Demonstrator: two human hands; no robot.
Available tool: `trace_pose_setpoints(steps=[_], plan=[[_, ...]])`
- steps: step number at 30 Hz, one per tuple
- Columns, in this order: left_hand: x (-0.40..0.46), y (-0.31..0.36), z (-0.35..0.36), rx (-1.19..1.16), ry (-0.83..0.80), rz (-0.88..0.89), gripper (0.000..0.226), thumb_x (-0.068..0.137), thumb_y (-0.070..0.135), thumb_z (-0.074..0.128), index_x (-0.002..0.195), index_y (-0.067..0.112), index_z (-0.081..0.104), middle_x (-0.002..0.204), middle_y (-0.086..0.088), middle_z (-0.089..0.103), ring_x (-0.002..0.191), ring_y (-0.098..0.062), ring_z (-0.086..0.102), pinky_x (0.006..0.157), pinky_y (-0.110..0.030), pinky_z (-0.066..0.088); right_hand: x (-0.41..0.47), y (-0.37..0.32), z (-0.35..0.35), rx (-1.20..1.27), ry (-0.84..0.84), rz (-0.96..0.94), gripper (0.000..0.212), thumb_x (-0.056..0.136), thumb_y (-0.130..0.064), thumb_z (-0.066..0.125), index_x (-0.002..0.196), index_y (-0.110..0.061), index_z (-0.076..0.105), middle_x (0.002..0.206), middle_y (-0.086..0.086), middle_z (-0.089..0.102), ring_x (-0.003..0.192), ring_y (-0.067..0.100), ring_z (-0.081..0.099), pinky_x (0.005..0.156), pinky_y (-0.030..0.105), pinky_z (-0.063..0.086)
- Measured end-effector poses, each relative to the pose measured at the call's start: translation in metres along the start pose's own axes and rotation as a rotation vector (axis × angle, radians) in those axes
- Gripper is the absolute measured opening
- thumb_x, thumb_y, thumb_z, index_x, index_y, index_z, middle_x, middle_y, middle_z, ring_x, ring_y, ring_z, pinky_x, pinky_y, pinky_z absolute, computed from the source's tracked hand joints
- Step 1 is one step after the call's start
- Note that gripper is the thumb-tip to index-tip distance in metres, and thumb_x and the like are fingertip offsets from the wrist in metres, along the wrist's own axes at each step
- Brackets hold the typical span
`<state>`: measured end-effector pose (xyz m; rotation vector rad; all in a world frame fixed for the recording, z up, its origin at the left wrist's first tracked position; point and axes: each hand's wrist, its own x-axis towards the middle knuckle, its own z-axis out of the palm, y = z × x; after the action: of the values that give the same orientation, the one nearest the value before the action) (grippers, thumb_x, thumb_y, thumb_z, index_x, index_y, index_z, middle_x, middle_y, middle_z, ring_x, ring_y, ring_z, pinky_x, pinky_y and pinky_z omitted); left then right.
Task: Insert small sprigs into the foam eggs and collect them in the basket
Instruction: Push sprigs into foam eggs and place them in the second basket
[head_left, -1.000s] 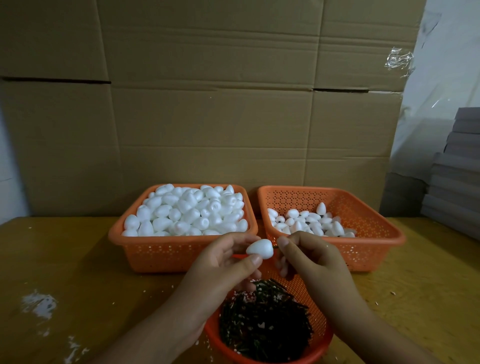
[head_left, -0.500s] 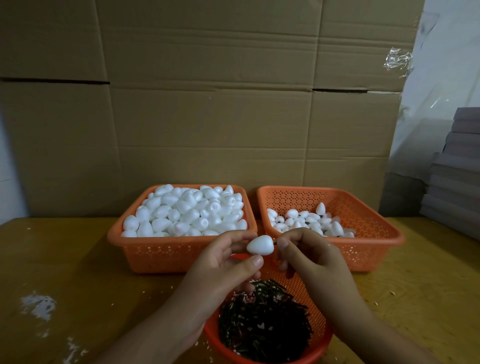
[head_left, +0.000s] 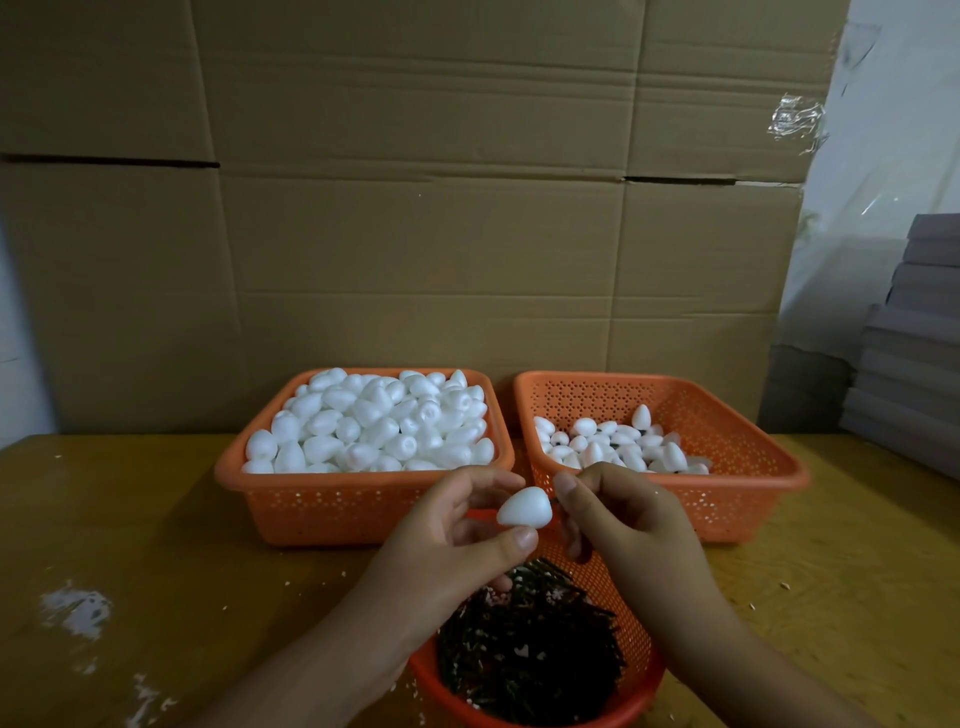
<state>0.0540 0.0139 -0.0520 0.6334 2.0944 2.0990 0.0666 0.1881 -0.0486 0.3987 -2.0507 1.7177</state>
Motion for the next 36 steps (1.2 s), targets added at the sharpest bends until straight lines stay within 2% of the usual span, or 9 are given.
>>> trace_pose_setpoints(steps=[4,9,12,17,22,26,30,34,36], plan=[[0.001,-0.003,0.0,-0.002,0.024,0.007,0.02,0.086,0.02,0.07,0.106,0.024,0.069,0.098,0.005,0.073,0.078,-0.01,0.069,0.065,-0.022,0.054,0.0,-0.002,0.001,0.02,-0.021,0.003,0.039,0.079,-0.039,0.062,0.066,-0.003,0.061,0.054,0.009,0.058,0.052,0.014,0.054,0.057,0.028,0.045],[0.002,-0.002,0.002,-0.008,0.035,0.003,0.042,0.072,0.042,0.068,0.109,0.022,0.067,0.096,0.006,0.074,0.075,-0.008,0.068,0.064,-0.022,0.054,0.0,-0.004,0.001,0.071,-0.08,0.0,0.01,0.09,-0.015,0.064,0.082,-0.01,0.067,0.064,0.001,0.061,0.059,0.011,0.057,0.058,0.021,0.046],[0.002,-0.002,0.002,-0.015,0.039,0.004,0.041,0.073,0.041,0.068,0.109,0.022,0.068,0.093,0.006,0.074,0.074,-0.008,0.068,0.065,-0.022,0.055,-0.001,-0.003,0.0,0.056,-0.088,0.0,0.012,0.091,-0.004,0.06,0.082,-0.008,0.066,0.064,0.0,0.06,0.059,0.011,0.056,0.058,0.021,0.046],[0.0,-0.001,0.0,-0.034,0.009,-0.005,0.045,0.073,0.032,0.072,0.116,0.024,0.063,0.102,0.007,0.072,0.079,-0.01,0.069,0.067,-0.023,0.055,-0.001,-0.003,0.0,0.055,-0.048,0.022,0.012,0.09,-0.011,0.062,0.081,-0.004,0.065,0.061,-0.001,0.059,0.056,0.011,0.056,0.057,0.022,0.046],[0.0,0.001,0.0,-0.026,-0.009,-0.007,0.051,0.068,0.028,0.074,0.118,0.023,0.061,0.103,0.008,0.073,0.082,-0.009,0.069,0.067,-0.022,0.054,-0.002,-0.004,0.0,0.076,-0.023,0.028,0.028,0.083,-0.027,0.064,0.076,0.0,0.064,0.06,0.002,0.06,0.054,0.011,0.056,0.057,0.02,0.046],[-0.001,0.001,0.0,-0.01,-0.017,-0.008,0.035,0.079,0.02,0.073,0.113,0.024,0.064,0.1,0.005,0.073,0.08,-0.009,0.069,0.069,-0.023,0.055,-0.002,-0.006,0.0,0.059,-0.015,0.029,0.035,0.079,-0.034,0.063,0.07,0.0,0.062,0.057,0.004,0.059,0.054,0.012,0.055,0.057,0.021,0.047],[0.0,-0.001,0.0,-0.007,0.003,-0.009,0.024,0.088,0.015,0.067,0.111,0.023,0.067,0.096,0.003,0.074,0.076,-0.01,0.068,0.067,-0.023,0.055,-0.001,-0.009,0.001,0.081,-0.025,0.031,0.035,0.079,-0.033,0.062,0.073,0.001,0.062,0.058,0.004,0.061,0.052,0.011,0.055,0.055,0.02,0.046],[0.001,-0.002,0.0,-0.019,0.011,-0.017,0.037,0.077,0.035,0.068,0.112,0.022,0.068,0.092,0.002,0.074,0.074,-0.01,0.068,0.066,-0.022,0.054,0.0,-0.012,-0.001,0.086,-0.068,0.037,0.01,0.088,-0.013,0.064,0.083,-0.005,0.066,0.062,0.0,0.061,0.056,0.012,0.057,0.057,0.022,0.047],[0.001,-0.002,-0.001,-0.033,0.016,-0.024,0.04,0.075,0.036,0.068,0.112,0.022,0.068,0.092,0.001,0.074,0.073,-0.01,0.068,0.065,-0.022,0.054,0.001,-0.013,-0.002,0.053,-0.087,0.034,0.007,0.089,-0.008,0.062,0.084,-0.008,0.067,0.062,-0.002,0.061,0.057,0.011,0.058,0.059,0.022,0.048]])
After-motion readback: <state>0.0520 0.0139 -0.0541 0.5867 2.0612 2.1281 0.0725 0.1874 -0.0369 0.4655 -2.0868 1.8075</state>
